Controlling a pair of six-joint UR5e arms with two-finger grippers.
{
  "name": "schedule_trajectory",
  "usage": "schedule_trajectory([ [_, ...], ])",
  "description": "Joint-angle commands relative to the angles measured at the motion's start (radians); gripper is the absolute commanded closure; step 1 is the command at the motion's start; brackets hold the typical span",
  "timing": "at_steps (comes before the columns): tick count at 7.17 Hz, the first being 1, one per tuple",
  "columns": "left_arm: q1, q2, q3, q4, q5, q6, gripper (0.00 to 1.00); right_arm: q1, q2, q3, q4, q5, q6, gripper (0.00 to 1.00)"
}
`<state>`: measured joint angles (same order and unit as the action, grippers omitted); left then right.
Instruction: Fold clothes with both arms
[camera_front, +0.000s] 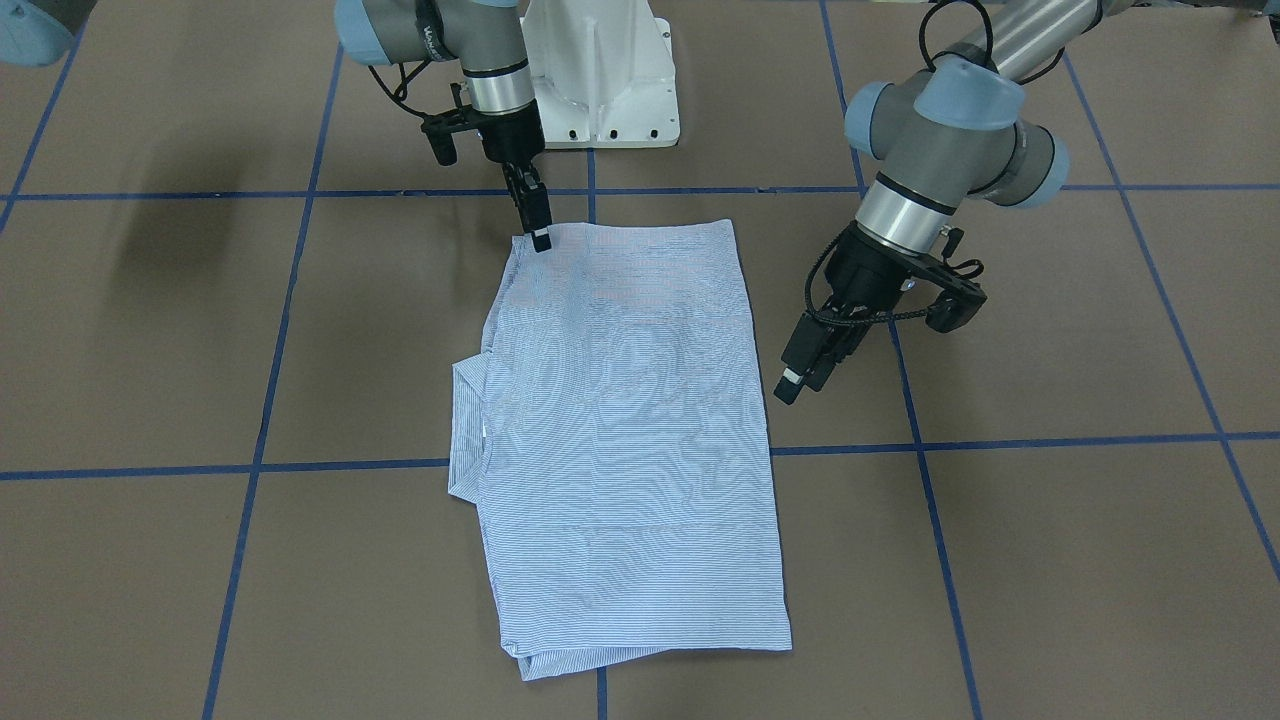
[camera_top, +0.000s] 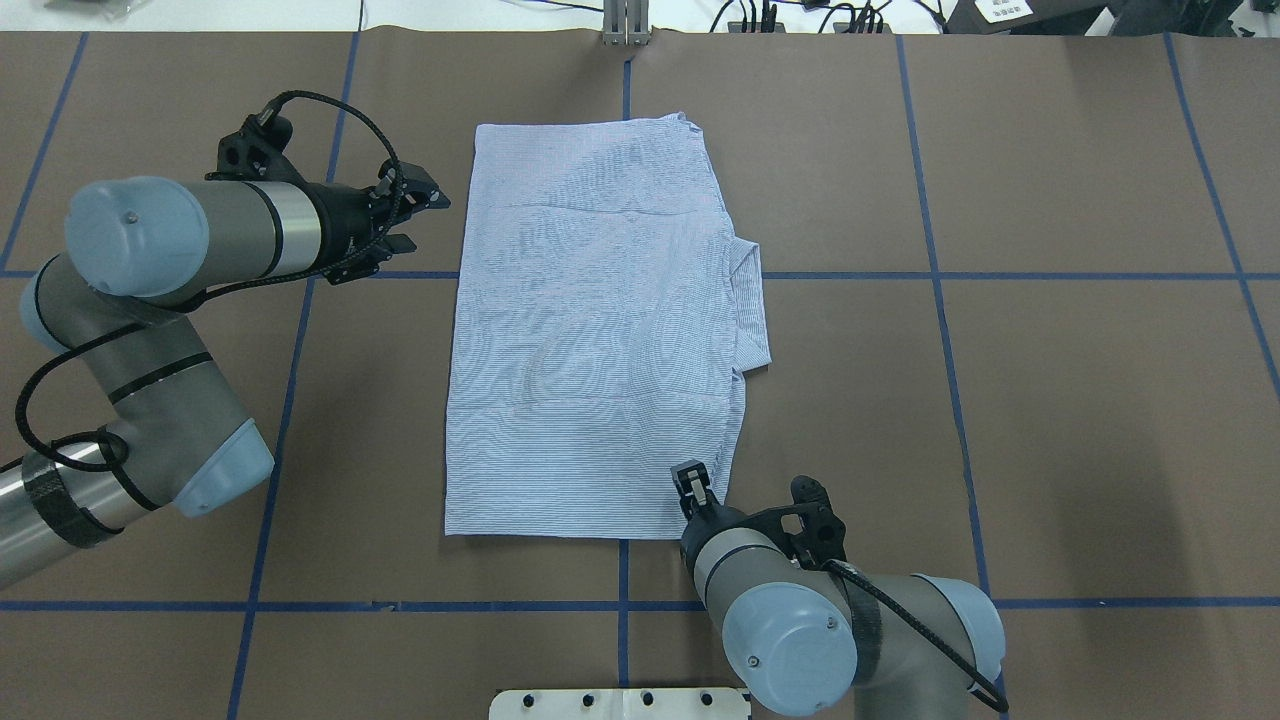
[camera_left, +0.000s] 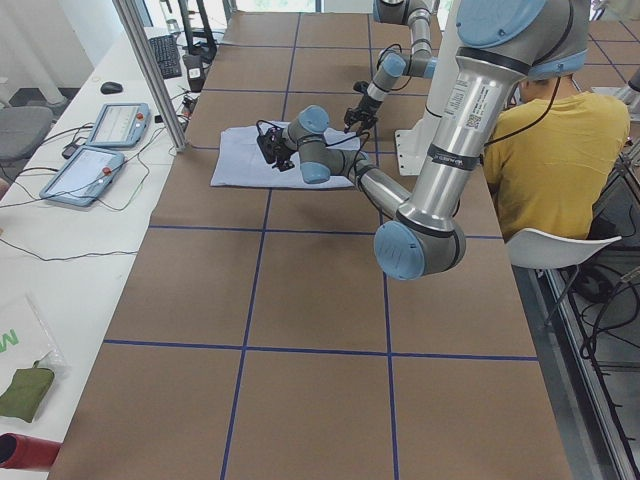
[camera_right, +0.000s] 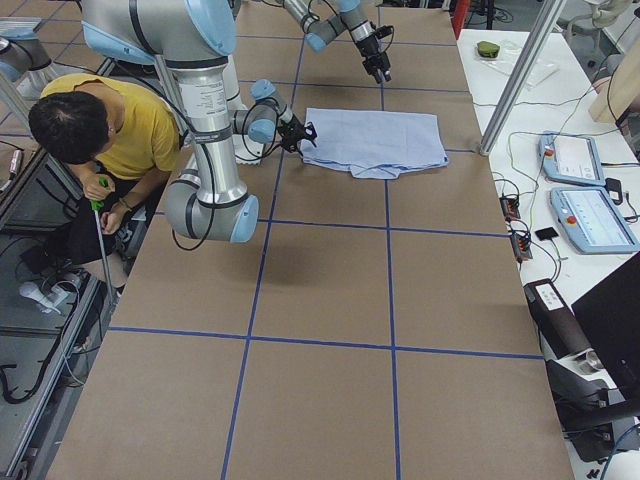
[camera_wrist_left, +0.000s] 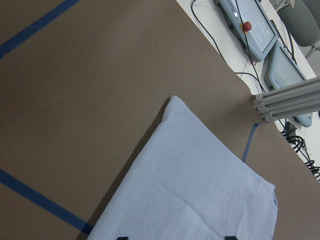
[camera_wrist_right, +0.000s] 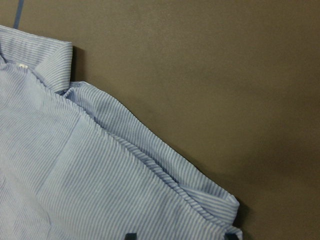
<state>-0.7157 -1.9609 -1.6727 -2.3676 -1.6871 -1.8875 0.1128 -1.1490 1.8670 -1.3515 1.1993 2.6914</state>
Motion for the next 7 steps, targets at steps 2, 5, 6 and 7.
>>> schedule_trajectory([
  [2,0.005,0.002,-0.001,0.001,0.0,-0.033,0.29,-0.005,0.002,0.037,-0.109,0.037,-0.005,0.19],
  [5,0.015,0.0,-0.001,0.001,0.003,-0.041,0.29,0.013,0.032,0.015,-0.112,0.071,-0.016,0.17],
  [6,0.015,0.002,-0.001,0.001,0.003,-0.044,0.29,0.016,0.04,-0.012,-0.101,0.072,-0.016,0.17],
  [7,0.018,0.0,-0.001,0.001,0.003,-0.048,0.29,0.021,0.054,-0.028,-0.101,0.072,-0.016,0.17],
])
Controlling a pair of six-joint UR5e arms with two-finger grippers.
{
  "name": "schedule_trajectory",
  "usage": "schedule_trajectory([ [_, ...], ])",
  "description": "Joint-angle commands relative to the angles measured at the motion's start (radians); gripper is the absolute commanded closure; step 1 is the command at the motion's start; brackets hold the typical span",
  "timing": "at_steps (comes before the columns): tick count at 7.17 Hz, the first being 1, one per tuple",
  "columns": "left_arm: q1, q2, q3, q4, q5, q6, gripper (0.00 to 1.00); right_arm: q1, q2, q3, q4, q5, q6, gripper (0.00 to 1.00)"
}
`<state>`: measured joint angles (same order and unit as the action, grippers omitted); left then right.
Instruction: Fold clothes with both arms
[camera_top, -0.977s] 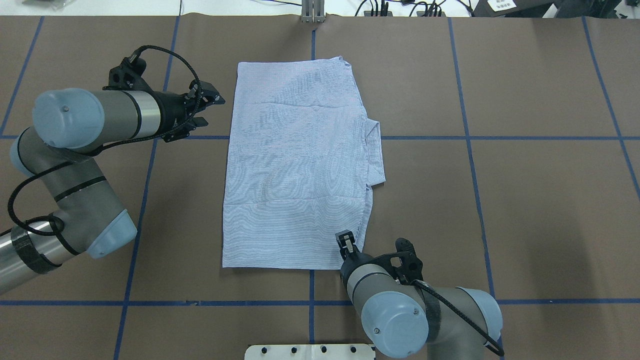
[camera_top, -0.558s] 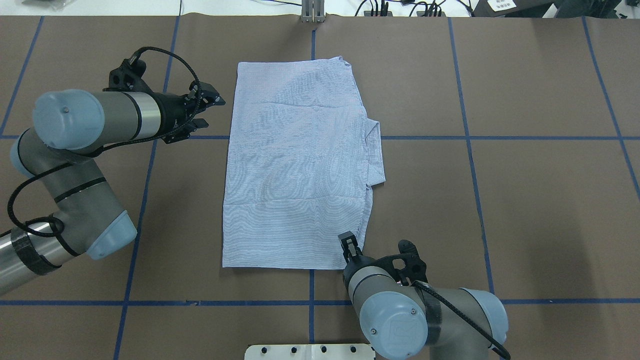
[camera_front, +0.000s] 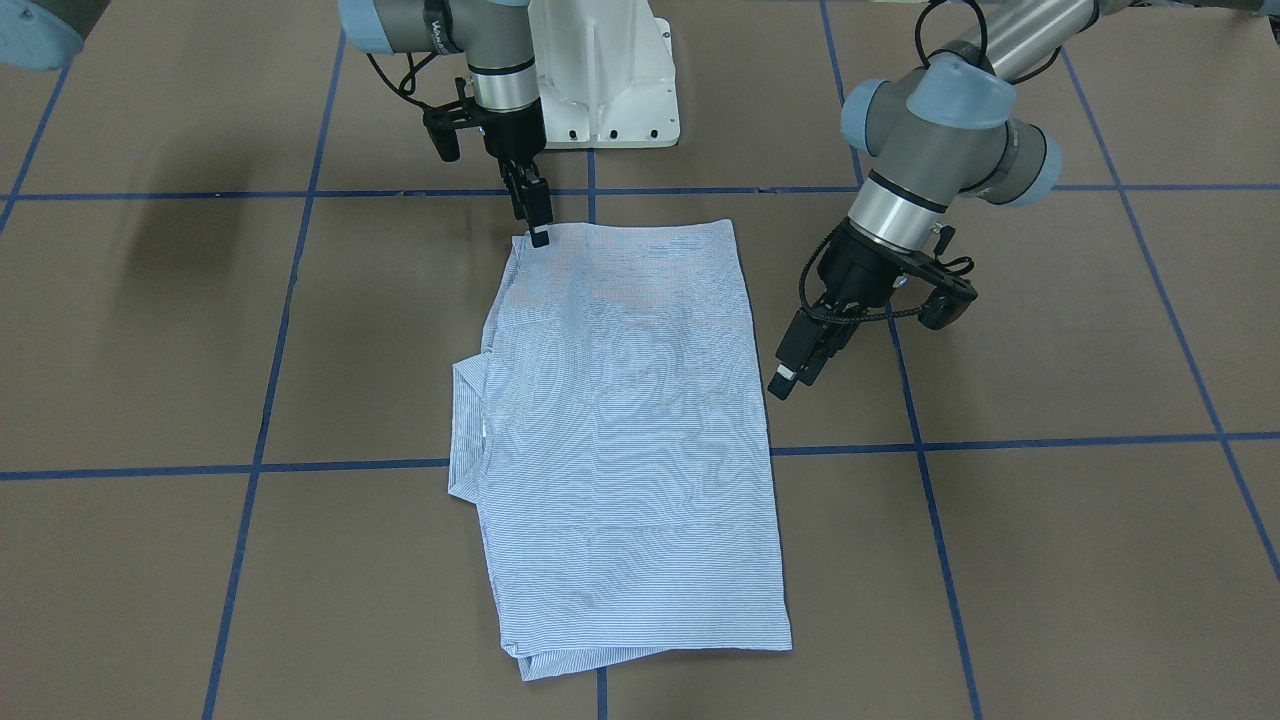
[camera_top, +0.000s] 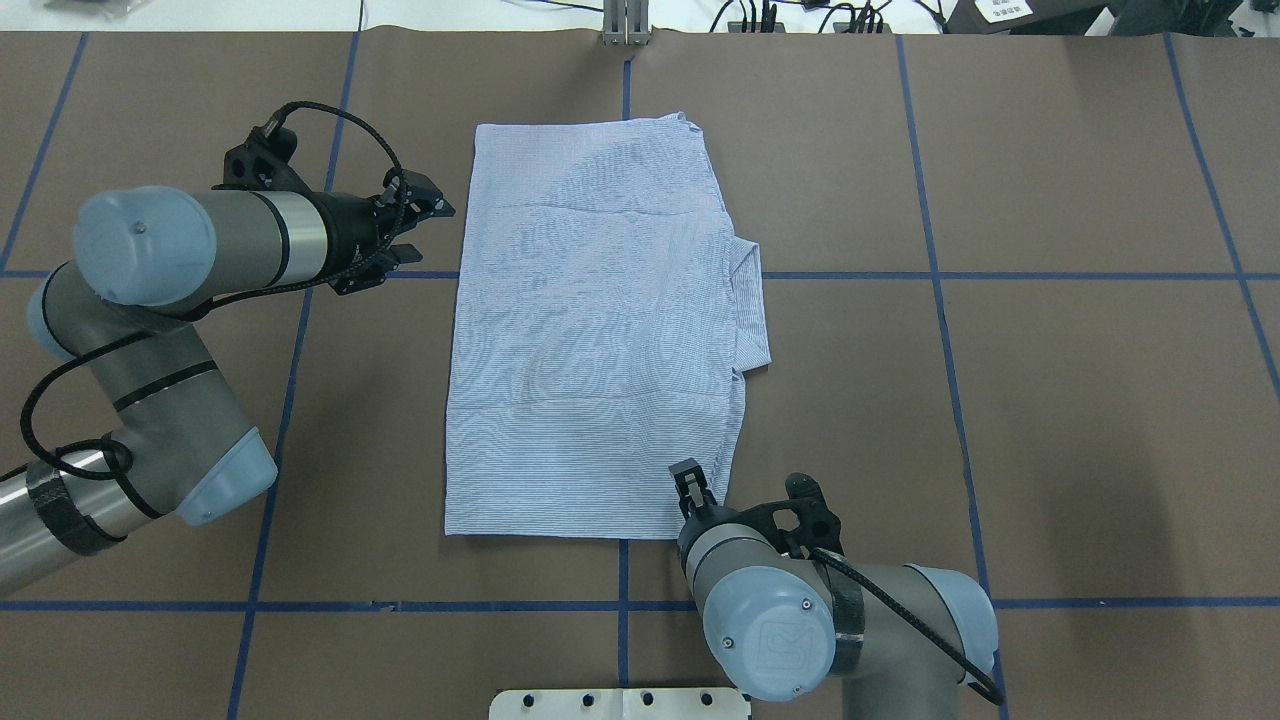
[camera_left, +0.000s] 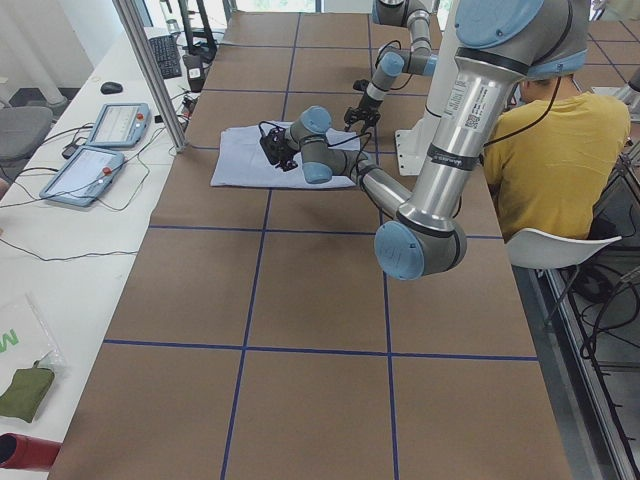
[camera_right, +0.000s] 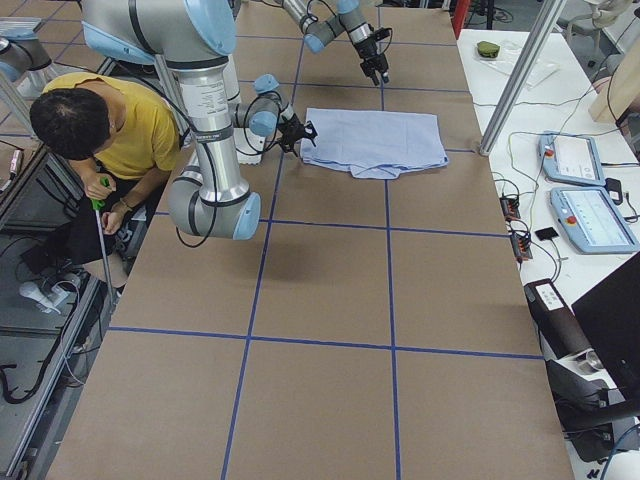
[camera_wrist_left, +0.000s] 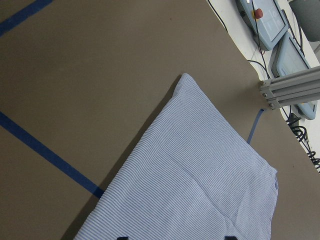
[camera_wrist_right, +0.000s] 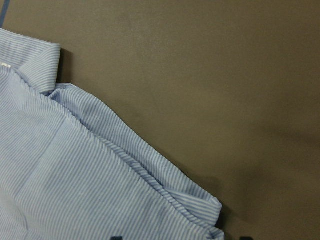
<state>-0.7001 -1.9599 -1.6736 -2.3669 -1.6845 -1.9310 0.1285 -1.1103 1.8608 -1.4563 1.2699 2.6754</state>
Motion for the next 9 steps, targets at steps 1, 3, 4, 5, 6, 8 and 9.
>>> schedule_trajectory([
  [1,0.002,0.0,0.0,0.0,0.0,-0.014,0.29,0.005,0.015,-0.035,0.004,0.003,0.0,0.17],
  [3,0.004,0.001,0.0,-0.002,0.0,-0.017,0.29,0.005,0.02,-0.041,0.005,0.002,0.001,0.18],
  [4,0.005,0.001,0.0,-0.002,0.002,-0.025,0.29,0.011,0.024,-0.045,0.005,0.002,0.003,0.28],
  [5,0.007,0.0,-0.001,-0.002,0.002,-0.026,0.29,0.013,0.024,-0.048,0.007,0.002,0.006,0.62],
  [6,0.007,0.001,0.0,-0.002,0.003,-0.028,0.29,0.022,0.038,-0.048,0.007,0.003,0.006,1.0],
  [8,0.013,0.001,0.0,-0.002,0.006,-0.031,0.29,0.029,0.049,-0.045,0.007,0.006,0.003,1.0],
  [9,0.019,0.001,0.0,-0.002,0.008,-0.037,0.29,0.03,0.049,-0.04,0.005,0.014,0.001,1.0],
])
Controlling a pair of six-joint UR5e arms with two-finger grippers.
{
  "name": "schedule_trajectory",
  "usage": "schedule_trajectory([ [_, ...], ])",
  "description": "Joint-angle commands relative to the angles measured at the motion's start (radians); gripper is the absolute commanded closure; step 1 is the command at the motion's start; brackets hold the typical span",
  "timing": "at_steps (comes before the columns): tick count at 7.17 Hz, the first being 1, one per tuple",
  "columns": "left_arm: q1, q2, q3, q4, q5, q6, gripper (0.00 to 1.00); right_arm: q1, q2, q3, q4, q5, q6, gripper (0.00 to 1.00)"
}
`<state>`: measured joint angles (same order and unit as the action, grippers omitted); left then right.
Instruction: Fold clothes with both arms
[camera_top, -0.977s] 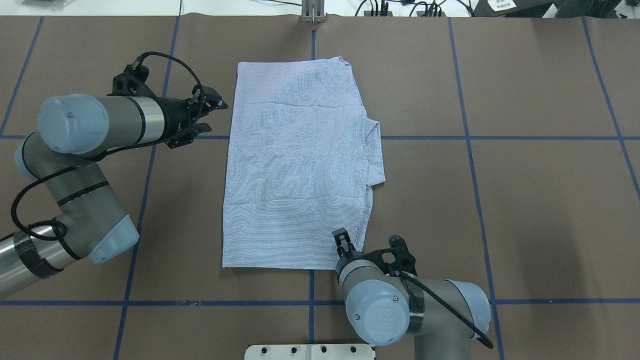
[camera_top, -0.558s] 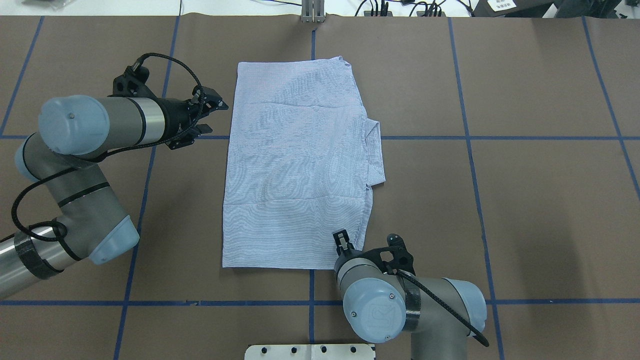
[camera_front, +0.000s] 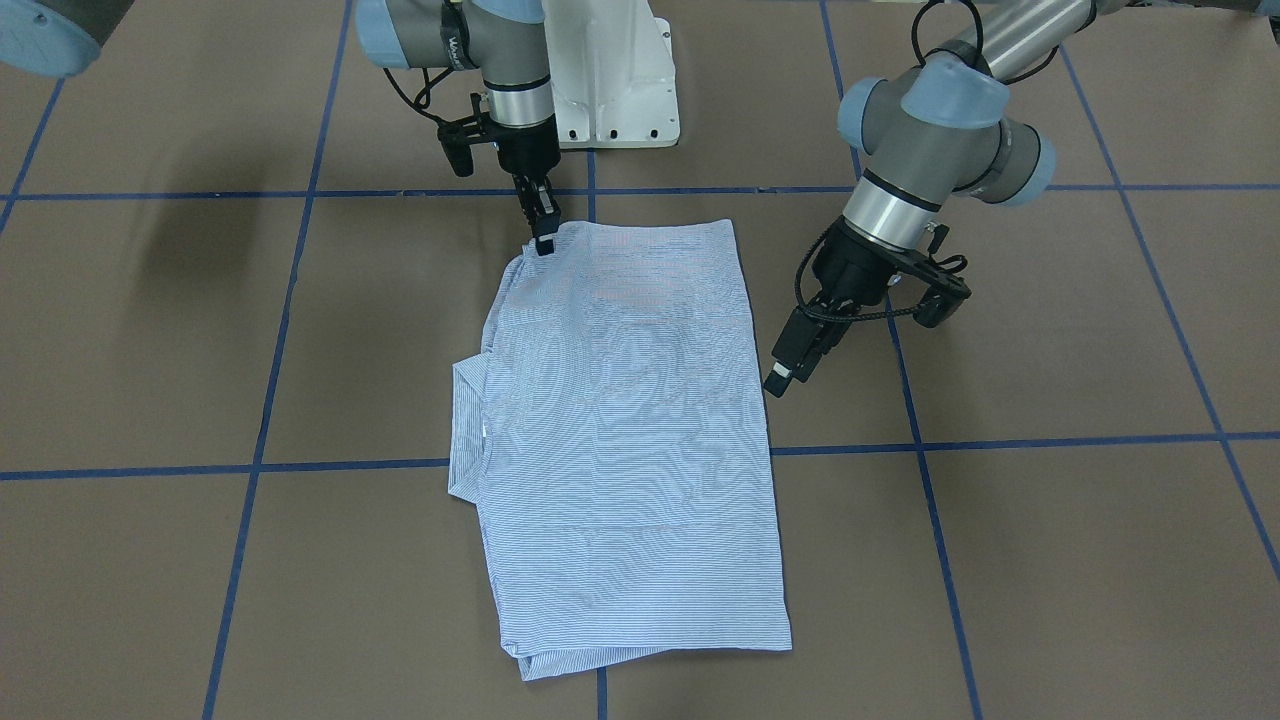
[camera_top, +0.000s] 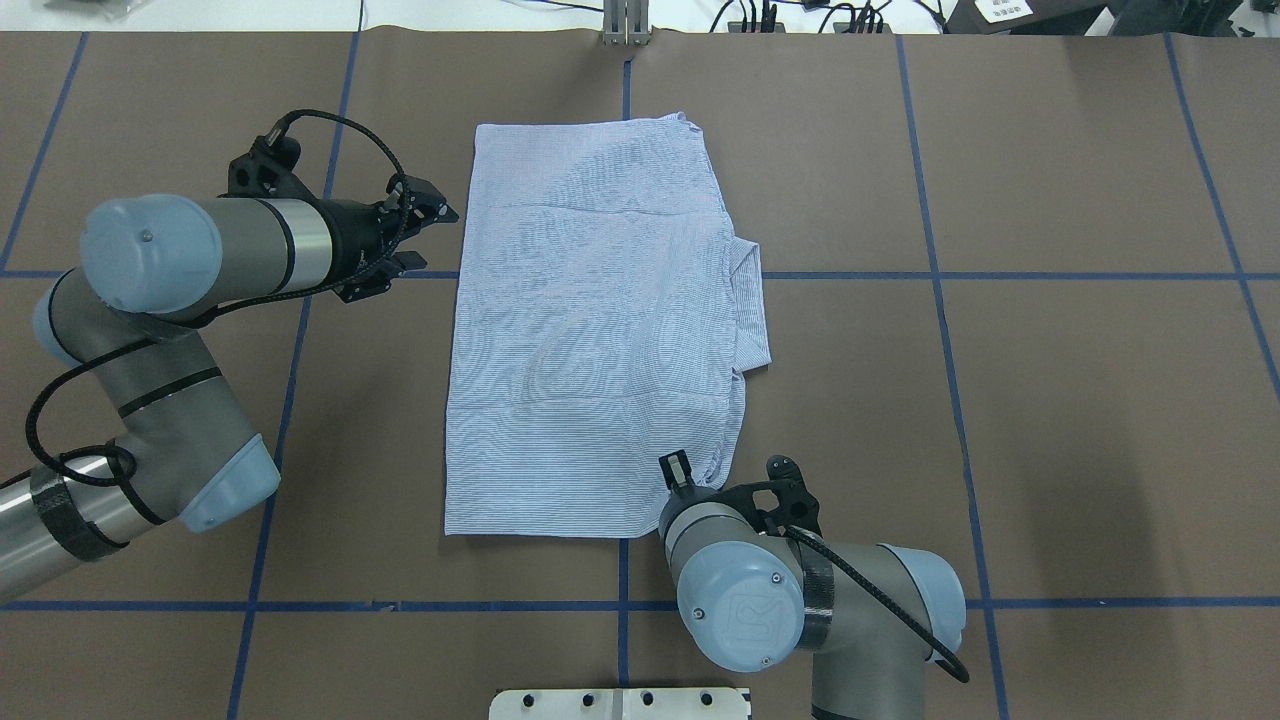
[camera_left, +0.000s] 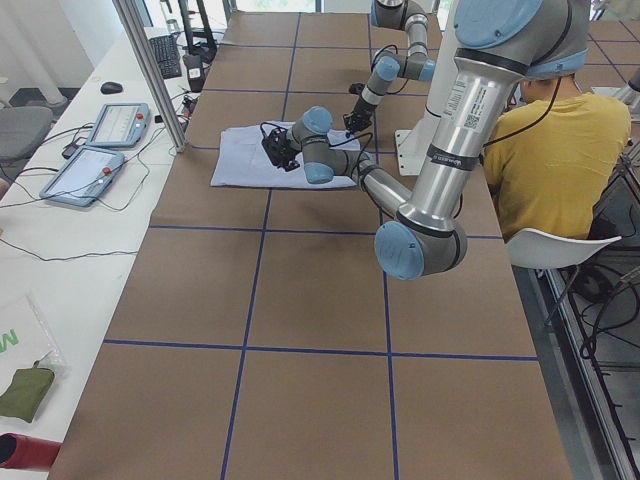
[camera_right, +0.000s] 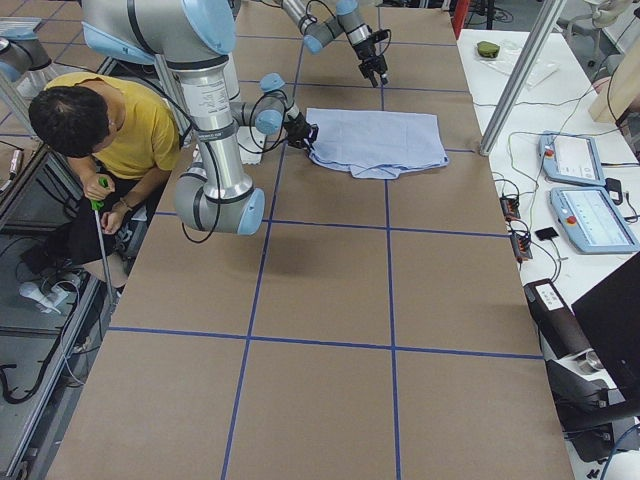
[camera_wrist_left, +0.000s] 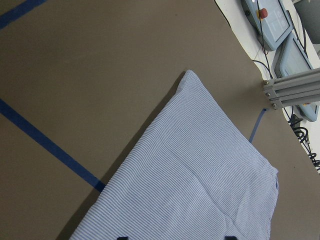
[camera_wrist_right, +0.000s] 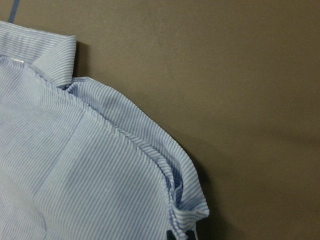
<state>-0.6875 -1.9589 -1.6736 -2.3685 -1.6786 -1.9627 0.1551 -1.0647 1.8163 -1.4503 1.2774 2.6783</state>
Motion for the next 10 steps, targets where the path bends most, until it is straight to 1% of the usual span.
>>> schedule_trajectory([
  [1,0.035,0.023,-0.003,-0.002,0.017,-0.036,0.29,0.003,-0.006,0.023,-0.01,0.07,-0.005,1.0],
  [2,0.139,0.088,-0.052,-0.006,0.104,-0.088,0.29,0.01,-0.024,0.058,-0.013,0.082,-0.006,1.0],
  [3,0.245,0.122,-0.123,0.001,0.187,-0.141,0.29,0.012,-0.053,0.108,-0.037,0.083,-0.009,1.0],
  [4,0.311,0.184,-0.18,0.005,0.21,-0.198,0.29,0.012,-0.069,0.163,-0.08,0.085,-0.015,1.0],
  [5,0.366,0.259,-0.269,0.009,0.239,-0.205,0.29,0.006,-0.072,0.175,-0.102,0.083,-0.015,1.0],
  [6,0.438,0.291,-0.288,0.014,0.266,-0.276,0.29,-0.002,-0.075,0.173,-0.102,0.083,-0.015,1.0],
  [7,0.522,0.285,-0.288,0.044,0.358,-0.301,0.3,-0.006,-0.075,0.17,-0.102,0.082,-0.015,1.0],
  [8,0.545,0.272,-0.285,0.085,0.365,-0.314,0.3,-0.006,-0.075,0.17,-0.102,0.082,-0.015,1.0],
  [10,0.578,0.227,-0.247,0.115,0.367,-0.323,0.29,-0.008,-0.074,0.167,-0.102,0.082,-0.015,1.0],
])
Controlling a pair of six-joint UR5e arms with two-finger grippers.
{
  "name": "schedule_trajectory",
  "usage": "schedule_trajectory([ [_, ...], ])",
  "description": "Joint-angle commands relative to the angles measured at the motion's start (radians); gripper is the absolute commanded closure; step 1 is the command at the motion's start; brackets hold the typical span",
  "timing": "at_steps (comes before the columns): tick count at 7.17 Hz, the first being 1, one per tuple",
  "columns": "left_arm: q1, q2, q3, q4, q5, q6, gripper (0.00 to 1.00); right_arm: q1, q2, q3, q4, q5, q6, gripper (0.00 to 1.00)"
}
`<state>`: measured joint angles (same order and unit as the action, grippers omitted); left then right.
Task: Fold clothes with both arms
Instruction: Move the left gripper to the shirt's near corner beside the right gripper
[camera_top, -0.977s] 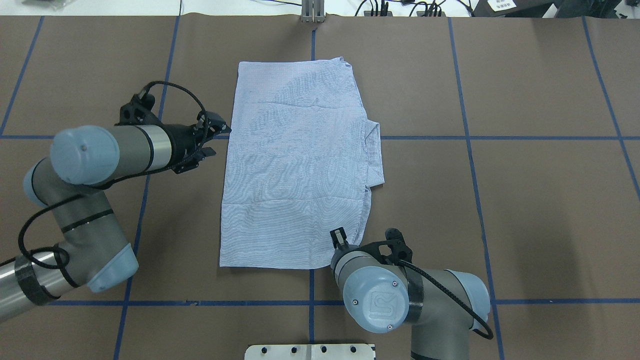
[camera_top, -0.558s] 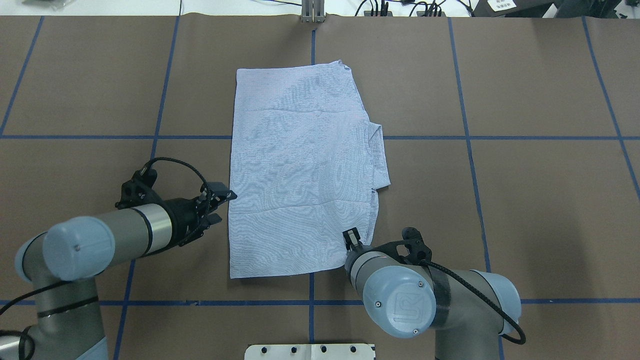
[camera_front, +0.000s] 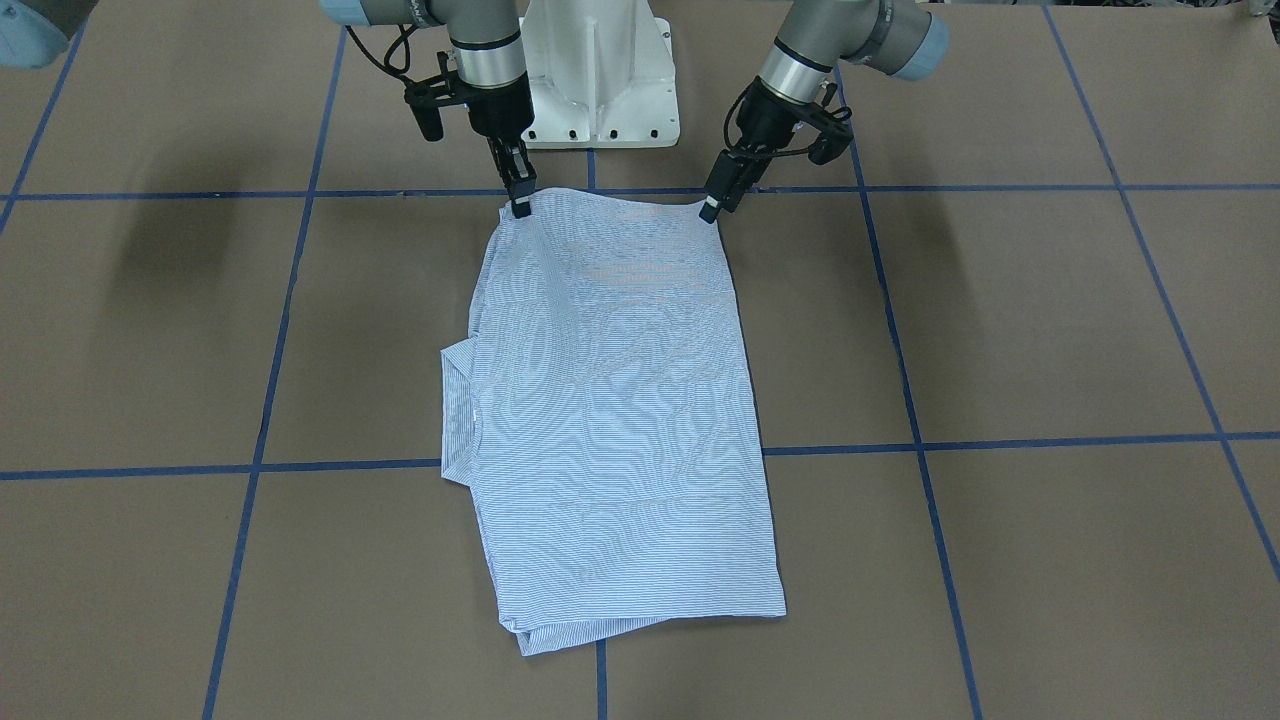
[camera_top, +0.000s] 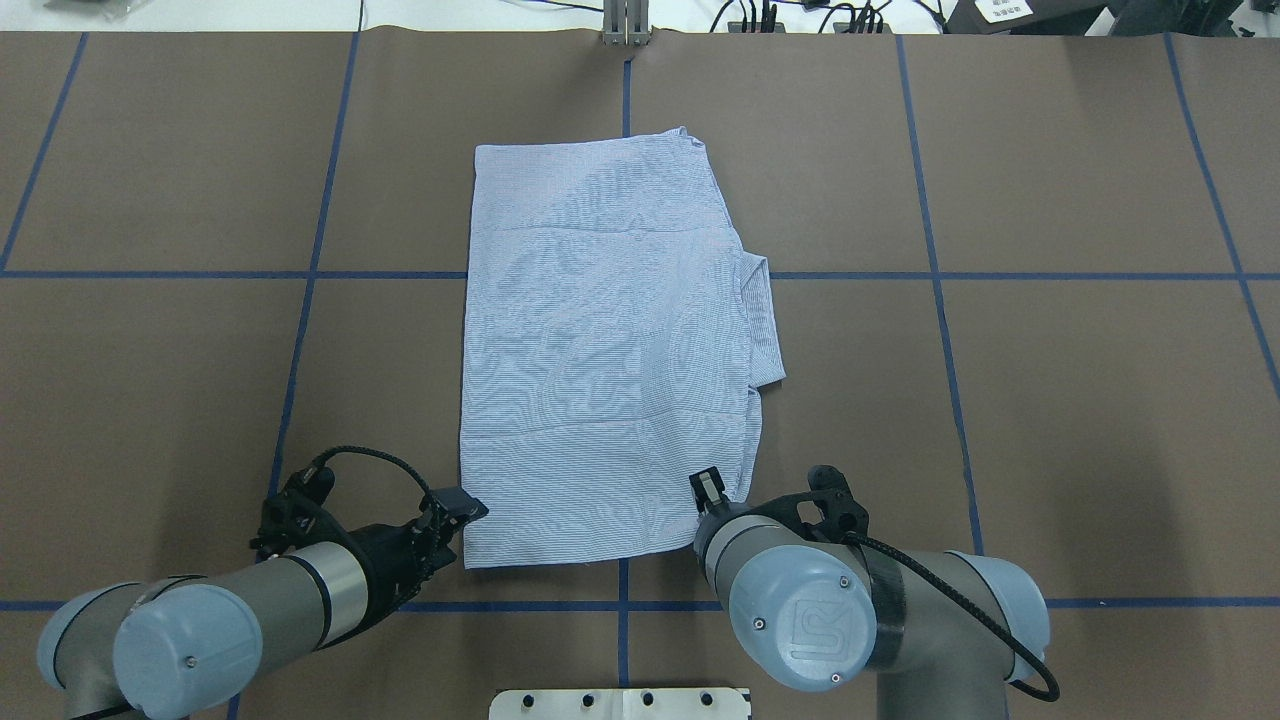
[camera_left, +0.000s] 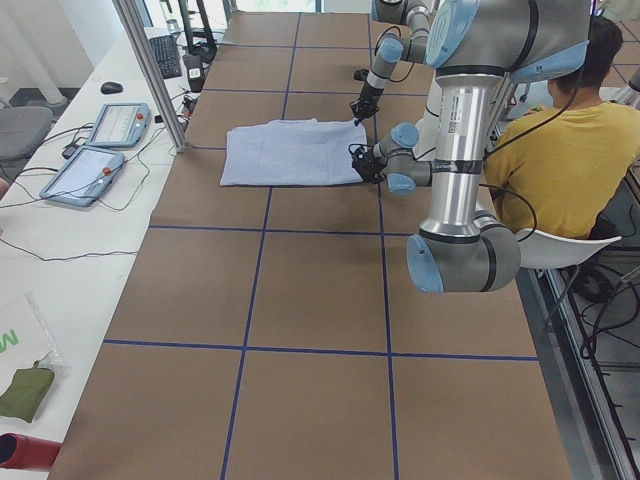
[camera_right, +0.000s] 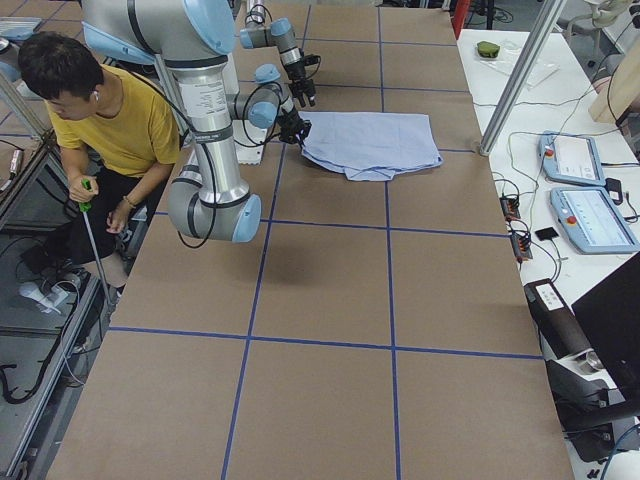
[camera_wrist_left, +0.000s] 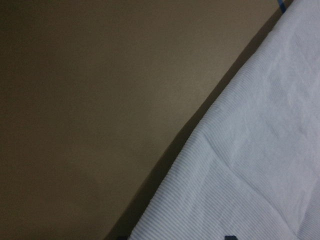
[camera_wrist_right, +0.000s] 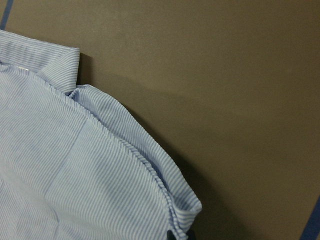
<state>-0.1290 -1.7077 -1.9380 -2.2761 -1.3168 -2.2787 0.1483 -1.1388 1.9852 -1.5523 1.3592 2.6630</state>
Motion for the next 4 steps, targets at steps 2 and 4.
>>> schedule_trajectory([
  [2,0.022,-0.03,0.017,0.035,0.005,-0.007,0.33,-0.001,0.004,0.0,0.0,0.001,0.0,1.0],
  [4,0.022,-0.032,0.037,0.047,0.007,-0.01,0.49,-0.001,0.002,0.003,0.0,0.001,0.0,1.0],
])
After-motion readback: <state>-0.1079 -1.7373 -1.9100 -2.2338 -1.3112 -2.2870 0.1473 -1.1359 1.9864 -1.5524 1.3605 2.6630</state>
